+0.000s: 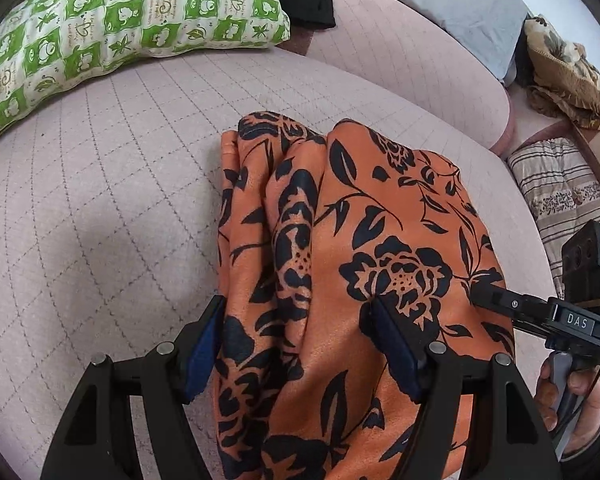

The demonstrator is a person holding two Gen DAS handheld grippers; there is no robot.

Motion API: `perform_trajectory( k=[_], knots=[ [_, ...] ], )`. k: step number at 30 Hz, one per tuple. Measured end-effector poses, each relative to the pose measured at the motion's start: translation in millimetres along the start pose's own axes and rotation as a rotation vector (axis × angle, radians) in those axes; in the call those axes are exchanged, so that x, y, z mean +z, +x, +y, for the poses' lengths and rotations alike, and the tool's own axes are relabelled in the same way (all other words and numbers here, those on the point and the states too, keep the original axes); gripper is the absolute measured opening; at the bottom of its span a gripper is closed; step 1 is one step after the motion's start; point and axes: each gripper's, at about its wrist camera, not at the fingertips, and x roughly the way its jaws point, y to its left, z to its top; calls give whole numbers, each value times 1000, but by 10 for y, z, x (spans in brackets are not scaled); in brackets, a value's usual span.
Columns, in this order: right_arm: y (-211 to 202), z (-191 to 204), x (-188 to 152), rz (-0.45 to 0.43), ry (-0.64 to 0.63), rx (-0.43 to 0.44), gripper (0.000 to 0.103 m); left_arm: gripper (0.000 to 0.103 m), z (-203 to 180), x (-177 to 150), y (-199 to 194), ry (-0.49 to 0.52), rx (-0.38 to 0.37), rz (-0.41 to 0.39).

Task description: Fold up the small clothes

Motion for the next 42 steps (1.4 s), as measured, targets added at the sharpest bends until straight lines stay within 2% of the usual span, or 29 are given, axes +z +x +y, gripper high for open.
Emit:
perform_trajectory(
  k=[4,5,8,10,12,13,15,17,21,23,24,28,31,33,35,37,40,41,42],
  knots=[
    [-33,-29,-4,9,9,10,56,74,12,-3,-9,-5,1,-3],
    [-48,-39,-8,11,21,12,58,74,16,-5,-12,-3,3,-3],
    [-35,-80,-11,20,41,-15,75,74,-6,-11,6,3,8,-4],
    [-13,-98,-9,19,59,31,75,71,-11,-18,14,15,9,-3],
    [41,-63,-13,36,44,64,67,67,2,-23,24,13,-3,3],
    [57,-32,-20,32,27,47,64,63,-2,-26,30,16,-8,5],
    [44,24,-21,25,-5,33,45,58,-13,-32,30,23,-11,4],
    [8,99,-18,19,-46,7,38,52,-44,-40,15,31,-6,1],
    [-73,236,-6,-1,-108,-16,34,41,-110,-39,-67,39,3,-24],
    [-184,334,9,-19,-149,-6,32,21,-133,-10,-137,25,5,-50],
    [-224,356,15,-24,-160,-4,32,19,-160,6,-169,21,-7,-56],
    [-499,403,114,-55,-207,-19,31,19,-383,19,-89,49,-33,-31],
    [-559,260,176,-36,-195,-32,31,25,-460,2,-32,33,-31,-27],
    [-498,113,169,-6,-168,-33,31,37,-430,-3,-91,16,-48,-38],
    [-433,-45,140,12,-125,-11,31,68,-335,4,-152,2,-66,-52],
    [-401,-144,131,12,-87,16,31,71,-234,14,-131,-4,-44,-55],
    [-381,-161,133,19,-80,31,34,71,-181,32,138,-27,-122,60],
    [-375,-169,133,22,-73,32,38,71,-177,18,223,-42,-155,86],
    [-363,-195,133,29,-61,33,40,71,-192,2,255,-39,-169,78]
  ],
)
